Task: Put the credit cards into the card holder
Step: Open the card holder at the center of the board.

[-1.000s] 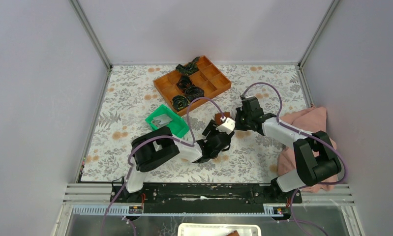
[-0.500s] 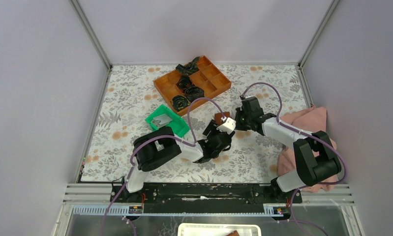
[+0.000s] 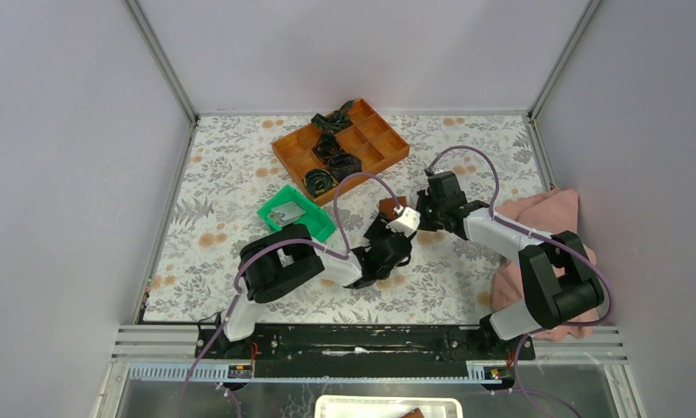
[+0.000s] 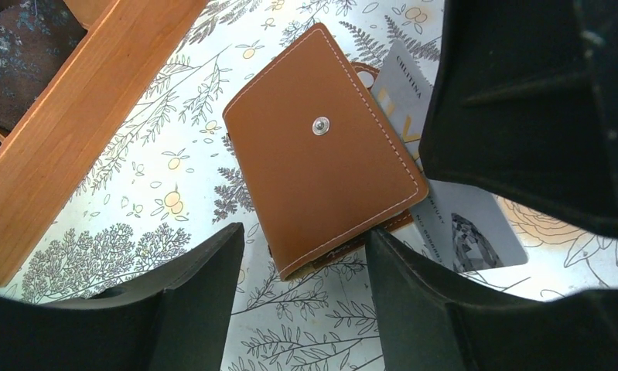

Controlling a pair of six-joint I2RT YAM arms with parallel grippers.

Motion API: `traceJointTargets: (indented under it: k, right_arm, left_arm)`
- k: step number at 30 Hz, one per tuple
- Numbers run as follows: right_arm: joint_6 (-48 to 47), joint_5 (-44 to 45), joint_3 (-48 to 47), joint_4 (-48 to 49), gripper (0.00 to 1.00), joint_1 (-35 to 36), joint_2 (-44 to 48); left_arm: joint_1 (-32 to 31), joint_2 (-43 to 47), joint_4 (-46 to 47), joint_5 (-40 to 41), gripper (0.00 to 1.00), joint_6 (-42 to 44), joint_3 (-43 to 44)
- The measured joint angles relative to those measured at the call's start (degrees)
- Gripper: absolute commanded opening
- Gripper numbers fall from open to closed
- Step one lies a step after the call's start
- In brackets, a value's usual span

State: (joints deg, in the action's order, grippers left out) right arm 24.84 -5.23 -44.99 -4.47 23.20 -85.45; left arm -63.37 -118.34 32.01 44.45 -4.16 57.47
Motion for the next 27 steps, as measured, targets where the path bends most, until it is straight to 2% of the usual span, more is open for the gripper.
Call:
traceJointTargets:
  k: [10, 21, 27]
  right_arm:
    - [0.0, -0.4, 0.2, 0.7, 0.0, 0.0, -0.3]
    - [0.0, -0.5, 0.2, 1.3, 0.0, 0.0, -0.9]
    - [0.2, -0.5, 0.2, 1.4, 0.0, 0.0, -0.9]
  left_arm:
    - [0.4, 0.9, 3.2, 0.0, 0.6, 0.0, -2.1]
    - [1.6, 3.2, 4.9, -0.2, 0.41, -2.7, -4.3]
    - [3.8, 6.3, 5.4, -1.1, 0.39, -7.2, -6.2]
